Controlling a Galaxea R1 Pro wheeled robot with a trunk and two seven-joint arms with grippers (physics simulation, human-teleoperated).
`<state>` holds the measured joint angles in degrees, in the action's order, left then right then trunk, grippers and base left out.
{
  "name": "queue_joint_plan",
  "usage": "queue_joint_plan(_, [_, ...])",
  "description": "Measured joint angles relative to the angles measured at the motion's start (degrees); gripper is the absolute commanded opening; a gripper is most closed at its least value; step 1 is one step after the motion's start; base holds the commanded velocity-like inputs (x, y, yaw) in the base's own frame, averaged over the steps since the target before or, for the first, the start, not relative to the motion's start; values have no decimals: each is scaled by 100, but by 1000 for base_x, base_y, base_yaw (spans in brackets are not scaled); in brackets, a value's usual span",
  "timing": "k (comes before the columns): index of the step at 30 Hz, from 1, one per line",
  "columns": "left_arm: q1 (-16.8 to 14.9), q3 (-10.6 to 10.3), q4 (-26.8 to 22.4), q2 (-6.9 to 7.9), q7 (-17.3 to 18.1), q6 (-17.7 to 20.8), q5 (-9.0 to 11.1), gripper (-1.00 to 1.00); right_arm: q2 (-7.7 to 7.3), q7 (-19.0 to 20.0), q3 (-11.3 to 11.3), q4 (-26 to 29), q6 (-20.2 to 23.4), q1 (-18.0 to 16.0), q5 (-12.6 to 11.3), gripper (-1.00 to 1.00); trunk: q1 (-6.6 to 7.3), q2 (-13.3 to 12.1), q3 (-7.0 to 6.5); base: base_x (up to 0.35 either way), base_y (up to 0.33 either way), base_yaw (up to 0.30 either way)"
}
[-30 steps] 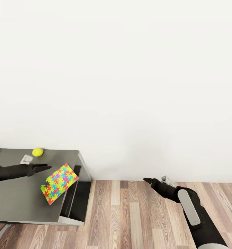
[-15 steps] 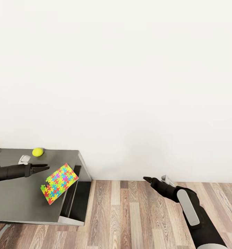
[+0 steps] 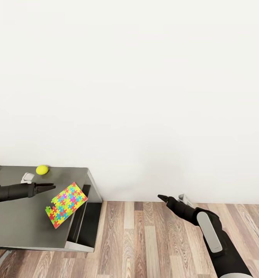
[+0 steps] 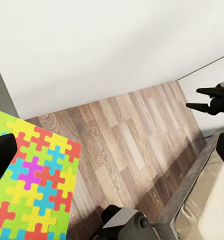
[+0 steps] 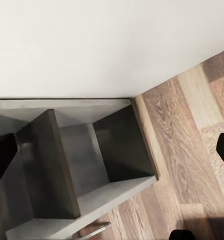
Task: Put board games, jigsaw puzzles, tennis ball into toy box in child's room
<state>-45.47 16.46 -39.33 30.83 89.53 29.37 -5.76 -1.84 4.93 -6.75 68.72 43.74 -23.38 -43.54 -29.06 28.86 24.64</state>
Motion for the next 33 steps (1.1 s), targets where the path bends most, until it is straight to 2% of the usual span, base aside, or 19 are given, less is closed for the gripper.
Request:
queue_joint_plan(14, [0, -1, 0, -21, 0, 32, -9, 100, 68, 495, -36, -9, -60, -18, 16, 100, 0, 0, -91, 0, 0, 0])
queue_joint_plan(22, [0, -4, 0, -33, 0, 49, -13, 100, 56, 1185, -50, 6, -317, -29, 48, 100, 0, 0, -165, 0, 0, 0])
queue_joint_plan(33, [0, -1, 0, -37, 0, 61, -14, 100, 25, 1377, -52, -16, -375, -31, 57, 100, 0, 0, -268, 0, 0, 0])
